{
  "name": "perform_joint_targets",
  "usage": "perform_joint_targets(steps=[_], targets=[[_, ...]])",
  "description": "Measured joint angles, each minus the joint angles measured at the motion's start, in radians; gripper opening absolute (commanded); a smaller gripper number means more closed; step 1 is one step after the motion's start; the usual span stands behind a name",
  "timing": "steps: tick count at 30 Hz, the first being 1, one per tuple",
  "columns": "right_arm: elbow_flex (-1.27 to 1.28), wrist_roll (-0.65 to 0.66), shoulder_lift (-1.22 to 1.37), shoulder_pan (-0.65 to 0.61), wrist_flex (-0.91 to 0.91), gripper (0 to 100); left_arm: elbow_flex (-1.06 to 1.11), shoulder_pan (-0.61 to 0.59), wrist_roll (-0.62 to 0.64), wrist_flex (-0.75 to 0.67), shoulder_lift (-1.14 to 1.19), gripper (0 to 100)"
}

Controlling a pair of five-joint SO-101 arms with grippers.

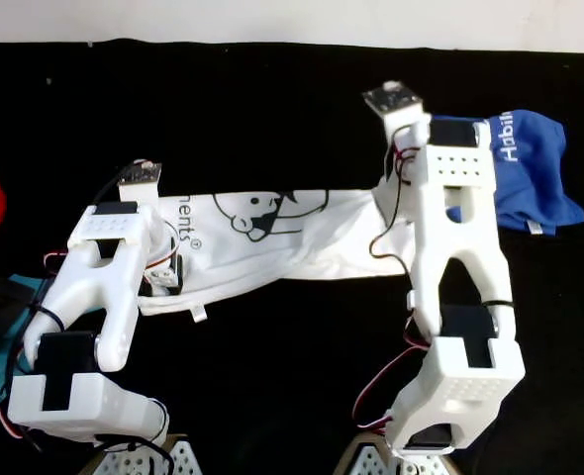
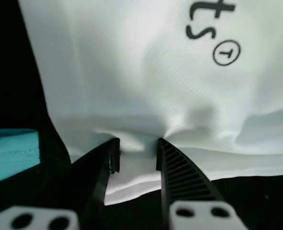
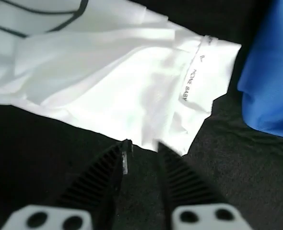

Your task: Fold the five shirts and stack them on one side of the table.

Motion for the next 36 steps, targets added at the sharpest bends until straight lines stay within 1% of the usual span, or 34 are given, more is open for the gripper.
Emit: perform_joint_targets(steps=[4,9,13,17,19,21,27,29,32,34,36], targets=[[0.084,0.009,0.040,0.011,-0.091,0.8,0.000,0.000,0.000,0.000,0.000,14],[0.118,0.009,0.132,0.110,-0.226,0.8,0.000,0.000,0.000,0.000,0.000,14],[0.118,0.009,0.150,0.170,-0.253,0.8,-0.002,0.000,0.000,0.000,0.000,14],[0.118,0.009,0.146,0.167,-0.195,0.8,-0.031,0.000,0.000,0.006,0.009,14],[0.110,0.009,0.110,0.163,-0.161,0.8,-0.068,0.000,0.000,0.041,0.012,14],[0.109,0.009,0.041,0.160,-0.127,0.8,-0.127,0.000,-0.002,0.106,0.015,14],[0.107,0.009,-0.224,0.160,-0.025,0.8,-0.397,-0.003,-0.003,0.353,0.015,14],[0.107,0.009,-0.290,0.160,0.023,0.8,-0.480,-0.003,-0.003,0.410,0.015,14],[0.107,0.009,-0.371,0.158,0.095,0.8,-0.568,-0.009,-0.003,0.454,0.018,17],[0.107,0.009,-0.414,0.158,0.138,0.8,-0.585,-0.021,-0.003,0.454,0.018,20],[0.109,0.009,-0.459,0.158,0.172,0.8,-0.591,-0.040,-0.003,0.456,0.020,22]])
